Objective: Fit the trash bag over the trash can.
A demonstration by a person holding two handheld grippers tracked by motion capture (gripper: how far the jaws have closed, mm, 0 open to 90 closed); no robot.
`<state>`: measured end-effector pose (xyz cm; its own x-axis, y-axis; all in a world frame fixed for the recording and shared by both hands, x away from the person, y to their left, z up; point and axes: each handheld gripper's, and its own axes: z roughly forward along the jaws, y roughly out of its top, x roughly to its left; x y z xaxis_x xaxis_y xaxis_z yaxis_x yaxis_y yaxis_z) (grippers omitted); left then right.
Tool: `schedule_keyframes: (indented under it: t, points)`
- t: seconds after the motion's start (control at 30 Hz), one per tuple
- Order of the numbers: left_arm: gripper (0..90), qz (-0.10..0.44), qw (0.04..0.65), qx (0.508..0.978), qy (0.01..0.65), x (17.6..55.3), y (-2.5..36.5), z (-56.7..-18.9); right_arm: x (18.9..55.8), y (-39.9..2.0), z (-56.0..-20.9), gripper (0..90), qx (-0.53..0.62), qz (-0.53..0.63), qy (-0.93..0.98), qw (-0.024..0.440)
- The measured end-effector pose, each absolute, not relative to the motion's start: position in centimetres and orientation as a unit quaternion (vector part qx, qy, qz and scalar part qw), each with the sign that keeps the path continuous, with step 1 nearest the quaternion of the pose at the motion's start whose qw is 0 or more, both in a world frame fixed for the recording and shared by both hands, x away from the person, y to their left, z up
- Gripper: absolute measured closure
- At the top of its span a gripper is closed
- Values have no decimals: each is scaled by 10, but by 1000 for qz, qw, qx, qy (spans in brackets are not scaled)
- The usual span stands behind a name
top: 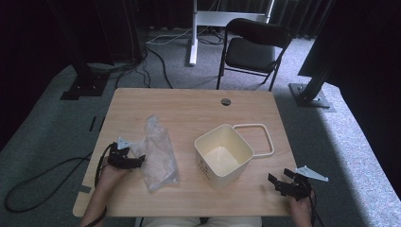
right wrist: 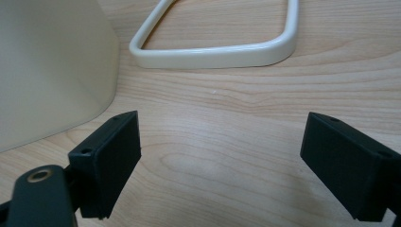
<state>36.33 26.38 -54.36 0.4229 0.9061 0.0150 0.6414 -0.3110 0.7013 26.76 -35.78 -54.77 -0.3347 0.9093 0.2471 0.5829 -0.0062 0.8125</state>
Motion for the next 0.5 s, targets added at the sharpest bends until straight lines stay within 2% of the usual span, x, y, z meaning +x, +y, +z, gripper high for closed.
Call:
schedule_keyframes:
  t: [0.07, 0.2, 0.37, 0.5]
  points:
    - [165, 207, 317, 785, 490, 362, 261, -541, 267, -357, -548, 124, 548, 448, 683, 181]
    - [548, 195, 332, 803, 455, 357, 253, -538, 269, -355, -548, 124, 549, 438, 689, 179]
    - [871, 174, 346, 819, 424, 355, 239, -538, 270, -354, -548, 124, 549, 435, 691, 177]
    - [897, 173, 346, 830, 403, 353, 226, -538, 271, -354, -548, 124, 547, 433, 695, 174]
